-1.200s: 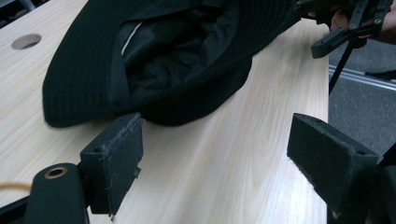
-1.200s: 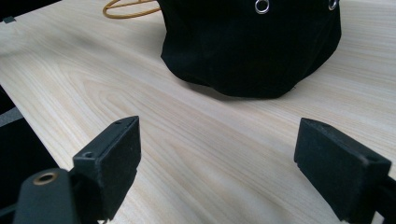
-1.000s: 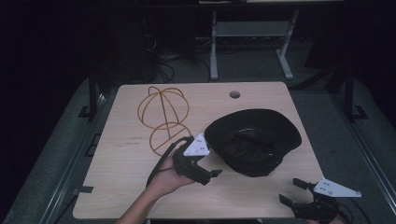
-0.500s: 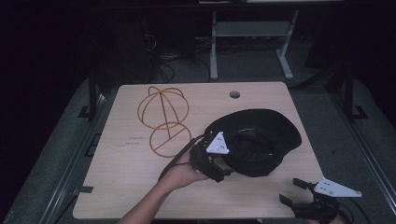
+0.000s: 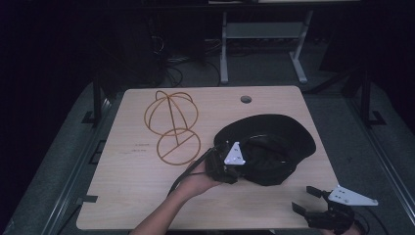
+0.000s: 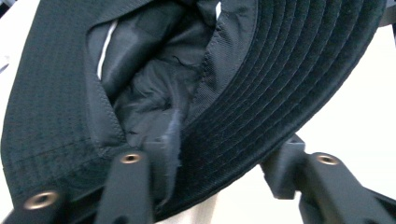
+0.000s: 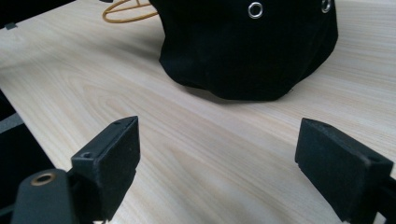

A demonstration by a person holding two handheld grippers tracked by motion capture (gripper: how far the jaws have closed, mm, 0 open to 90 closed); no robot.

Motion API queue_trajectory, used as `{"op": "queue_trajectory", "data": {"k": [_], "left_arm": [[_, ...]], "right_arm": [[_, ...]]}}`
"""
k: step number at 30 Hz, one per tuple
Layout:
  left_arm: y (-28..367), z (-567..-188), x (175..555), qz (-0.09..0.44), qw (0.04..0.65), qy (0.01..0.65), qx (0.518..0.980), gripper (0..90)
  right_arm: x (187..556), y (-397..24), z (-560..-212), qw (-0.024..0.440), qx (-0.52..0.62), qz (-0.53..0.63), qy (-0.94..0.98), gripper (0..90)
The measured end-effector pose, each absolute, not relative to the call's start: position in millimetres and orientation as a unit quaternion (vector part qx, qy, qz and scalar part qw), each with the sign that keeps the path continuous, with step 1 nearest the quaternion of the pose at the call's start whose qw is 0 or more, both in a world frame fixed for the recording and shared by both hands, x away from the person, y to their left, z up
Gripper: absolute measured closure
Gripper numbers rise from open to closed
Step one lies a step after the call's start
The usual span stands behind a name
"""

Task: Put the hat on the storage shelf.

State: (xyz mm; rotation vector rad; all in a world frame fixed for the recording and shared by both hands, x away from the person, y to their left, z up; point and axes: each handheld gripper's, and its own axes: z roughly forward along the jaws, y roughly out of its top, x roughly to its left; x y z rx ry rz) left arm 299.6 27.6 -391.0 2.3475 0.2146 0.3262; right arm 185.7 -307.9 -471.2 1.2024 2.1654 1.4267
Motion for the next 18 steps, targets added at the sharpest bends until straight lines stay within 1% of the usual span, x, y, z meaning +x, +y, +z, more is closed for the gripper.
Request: {"op": "queue_trajectory", "data": {"k": [2, 5, 6, 7, 13, 18], "left_arm": [[30.7, -390.4, 299.3, 0.124, 0.384, 0.085, 0.911, 65.7], [34.3, -388.9, 298.5, 0.113, 0.399, 0.081, 0.906, 71.9], [34.3, -388.9, 298.5, 0.113, 0.399, 0.081, 0.906, 76.2], [35.0, -388.7, 297.5, 0.111, 0.405, 0.080, 0.904, 76.2], [43.2, -384.4, 293.4, 0.098, 0.435, 0.078, 0.892, 84.6], [51.5, -378.5, 293.1, 0.088, 0.456, 0.083, 0.882, 86.0]], "right_arm": [[187.1, -307.6, -470.9, 0.140, 0.423, 0.497, 0.745, 13.6], [189.0, -305.3, -469.9, 0.140, 0.424, 0.500, 0.742, 13.5], [189.0, -305.3, -469.9, 0.140, 0.424, 0.500, 0.742, 13.5], [190.0, -303.3, -468.8, 0.140, 0.424, 0.499, 0.742, 13.6], [195.5, -293.5, -465.0, 0.138, 0.419, 0.498, 0.747, 13.6], [201.8, -285.0, -463.4, 0.139, 0.412, 0.497, 0.751, 13.6]]}}
